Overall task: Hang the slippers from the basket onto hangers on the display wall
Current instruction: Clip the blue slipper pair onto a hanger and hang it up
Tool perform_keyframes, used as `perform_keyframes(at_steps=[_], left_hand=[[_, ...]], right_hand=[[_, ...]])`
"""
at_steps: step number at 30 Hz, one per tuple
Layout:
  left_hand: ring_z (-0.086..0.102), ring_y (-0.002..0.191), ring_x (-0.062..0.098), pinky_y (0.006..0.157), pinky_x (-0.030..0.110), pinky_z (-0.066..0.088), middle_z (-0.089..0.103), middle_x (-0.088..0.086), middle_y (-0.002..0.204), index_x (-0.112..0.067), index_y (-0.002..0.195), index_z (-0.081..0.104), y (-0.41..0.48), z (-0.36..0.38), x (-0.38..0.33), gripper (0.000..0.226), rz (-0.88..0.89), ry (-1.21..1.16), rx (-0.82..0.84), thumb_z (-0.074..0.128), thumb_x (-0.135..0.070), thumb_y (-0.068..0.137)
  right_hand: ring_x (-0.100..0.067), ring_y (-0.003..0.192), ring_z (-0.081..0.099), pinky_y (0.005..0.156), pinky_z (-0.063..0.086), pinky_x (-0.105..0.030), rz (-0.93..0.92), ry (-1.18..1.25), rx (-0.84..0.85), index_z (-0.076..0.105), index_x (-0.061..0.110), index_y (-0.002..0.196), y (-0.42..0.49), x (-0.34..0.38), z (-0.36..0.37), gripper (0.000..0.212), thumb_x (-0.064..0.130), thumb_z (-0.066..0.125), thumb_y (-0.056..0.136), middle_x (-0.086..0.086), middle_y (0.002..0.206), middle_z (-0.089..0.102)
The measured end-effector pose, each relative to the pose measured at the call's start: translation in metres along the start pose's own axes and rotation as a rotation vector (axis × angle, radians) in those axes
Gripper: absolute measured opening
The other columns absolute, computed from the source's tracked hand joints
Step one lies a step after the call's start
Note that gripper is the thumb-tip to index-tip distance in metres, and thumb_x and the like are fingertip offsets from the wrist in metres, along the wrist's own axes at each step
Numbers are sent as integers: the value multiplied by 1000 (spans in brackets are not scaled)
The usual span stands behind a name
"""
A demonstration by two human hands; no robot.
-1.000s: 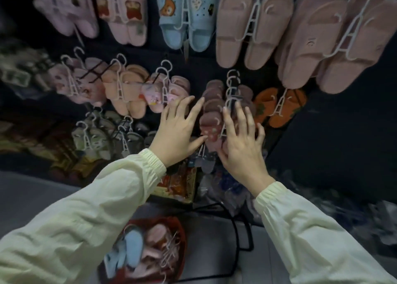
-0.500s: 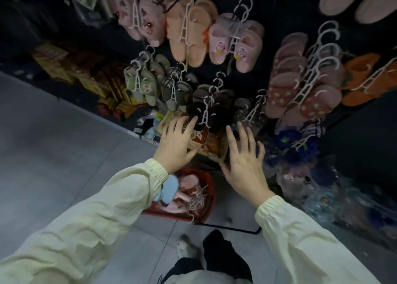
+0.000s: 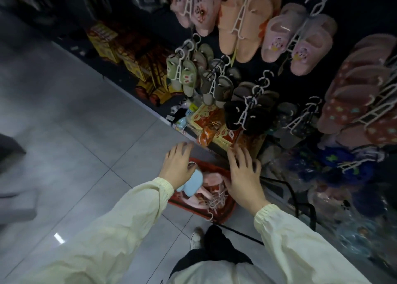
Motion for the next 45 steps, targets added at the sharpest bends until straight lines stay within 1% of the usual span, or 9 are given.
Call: perform_keyframes(at_steps=[11, 15, 21, 26, 29, 32, 36, 41, 45], left_hand=[[39, 135, 28, 110, 42, 35, 41, 8, 148, -20, 154, 28, 21, 7, 22, 68, -203, -41, -12, 58, -36, 94], [35, 138, 25, 113, 41, 32, 38, 6, 151, -23, 155, 24, 33, 8, 34, 73, -257, -49, -30, 60, -39, 93], [32, 140, 25, 113, 39, 30, 35, 5, 153, -23, 156, 20, 57, 14, 58, 70, -291, -39, -4, 51, -46, 98], [36, 137, 26, 112, 38, 33, 37, 5, 153, -21, 156, 24, 82, 53, 98, 65, -344, -54, 86, 46, -46, 100], [44, 131, 31, 105, 41, 39, 44, 9, 146, -16, 153, 32, 91, 100, 128, 64, -381, -44, 180, 55, -37, 96], [45, 128, 32, 101, 41, 41, 42, 10, 146, -14, 153, 30, 86, 160, 153, 65, -412, -10, 329, 53, -35, 96], [43, 126, 27, 98, 39, 40, 38, 5, 147, -17, 148, 31, 66, 242, 182, 54, -483, 28, 471, 44, -35, 98], [36, 139, 30, 105, 42, 39, 23, 4, 159, -17, 152, 25, 56, 321, 205, 63, -319, 115, 623, 51, -22, 96], [36, 140, 32, 111, 44, 37, 15, 6, 164, -19, 151, 33, 70, 361, 222, 54, -253, 143, 644, 46, -23, 99]], right_hand=[[-35, 140, 38, 101, 42, -59, -121, -5, 50, 29, 13, 155, 65, 11, 15, 102, 37, 82, 72, -16, 154, 39], [-36, 129, 53, 93, 48, -61, -169, 5, 62, 46, 10, 146, 87, 12, 30, 106, 43, 91, 56, -17, 144, 52], [-36, 130, 52, 92, 47, -61, -195, 69, 113, 35, 14, 144, 112, 18, 70, 100, 38, 88, 63, -17, 143, 52], [-34, 114, 64, 81, 53, -56, -151, 119, 162, 42, 18, 138, 133, 28, 118, 108, 40, 94, 46, -14, 129, 63], [-32, 121, 54, 89, 47, -53, -137, 108, 173, 41, 20, 143, 142, 30, 163, 95, 46, 81, 61, -12, 137, 55], [-32, 122, 50, 90, 46, -54, -104, 128, 226, 49, 16, 142, 145, 33, 217, 96, 40, 89, 57, -10, 138, 47], [-37, 128, 52, 95, 46, -65, -15, 181, 367, 41, 17, 146, 140, 35, 298, 101, 42, 90, 61, -13, 141, 54], [-37, 152, 5, 119, 23, -57, 132, 327, 514, -4, 29, 158, 135, 35, 384, 100, 44, 67, 89, -5, 166, 4], [-39, 145, 28, 117, 26, -59, 286, 509, 478, 4, 31, 156, 152, 32, 432, 100, 36, 74, 85, -8, 163, 17]])
Point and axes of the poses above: each hand's wrist, its own y-axis towards the middle knuckle, its own z-axis out of the palm, x = y × z, the point moved 3 cm from there along y, towards the middle knuckle
